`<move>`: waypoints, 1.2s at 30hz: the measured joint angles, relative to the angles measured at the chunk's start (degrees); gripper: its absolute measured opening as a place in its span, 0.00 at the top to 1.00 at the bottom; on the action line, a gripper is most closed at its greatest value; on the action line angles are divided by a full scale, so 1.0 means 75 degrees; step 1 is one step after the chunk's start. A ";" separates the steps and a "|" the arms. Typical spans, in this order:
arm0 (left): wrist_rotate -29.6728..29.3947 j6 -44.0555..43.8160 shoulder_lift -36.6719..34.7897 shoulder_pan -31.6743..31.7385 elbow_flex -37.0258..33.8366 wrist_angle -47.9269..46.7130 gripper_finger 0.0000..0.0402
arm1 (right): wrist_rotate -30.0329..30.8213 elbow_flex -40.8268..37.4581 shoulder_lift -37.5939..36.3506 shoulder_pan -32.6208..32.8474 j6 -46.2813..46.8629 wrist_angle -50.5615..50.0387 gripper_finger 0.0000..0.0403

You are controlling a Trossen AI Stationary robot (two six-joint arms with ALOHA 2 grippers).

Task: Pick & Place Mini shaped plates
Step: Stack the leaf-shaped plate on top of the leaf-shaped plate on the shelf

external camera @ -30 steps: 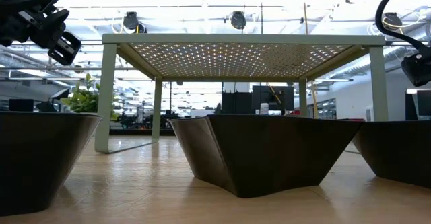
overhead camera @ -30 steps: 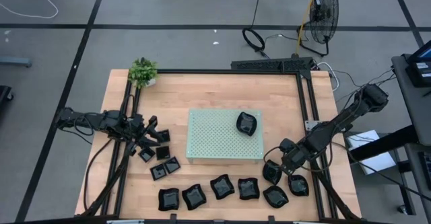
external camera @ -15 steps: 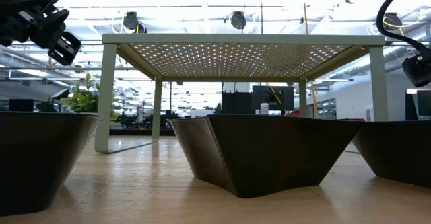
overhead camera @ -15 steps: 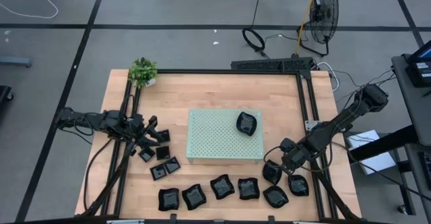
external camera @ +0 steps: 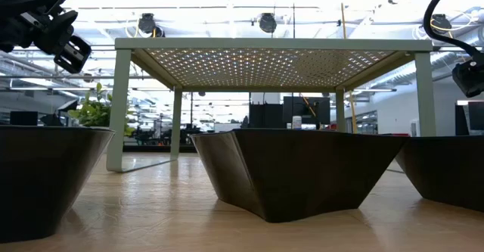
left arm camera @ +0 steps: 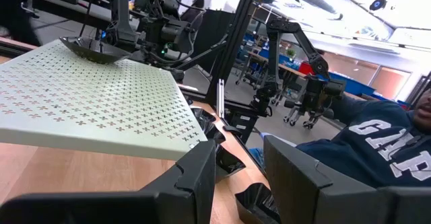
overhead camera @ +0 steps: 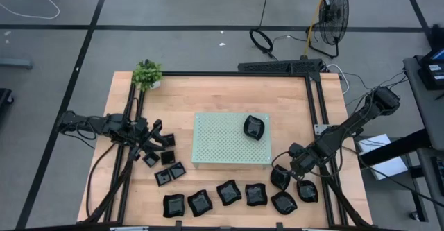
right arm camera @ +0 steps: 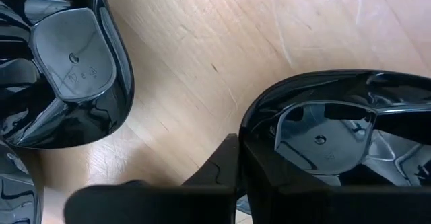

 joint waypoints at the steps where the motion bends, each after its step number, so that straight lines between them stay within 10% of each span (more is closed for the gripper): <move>1: -0.0001 -0.0001 0.0003 0.0000 0.0000 0.0003 0.68 | 0.0022 0.0000 0.0000 0.0000 -0.0058 0.0000 0.99; 12: -0.0001 0.0001 0.0001 0.0000 0.0000 0.0000 0.68 | 0.1606 0.0000 -0.0210 -0.0122 -0.0610 0.0005 1.00; 36: 0.0001 -0.0001 0.0003 0.0000 0.0000 0.0000 0.68 | 0.8392 0.0000 -0.0391 -0.0723 -0.2414 0.0012 1.00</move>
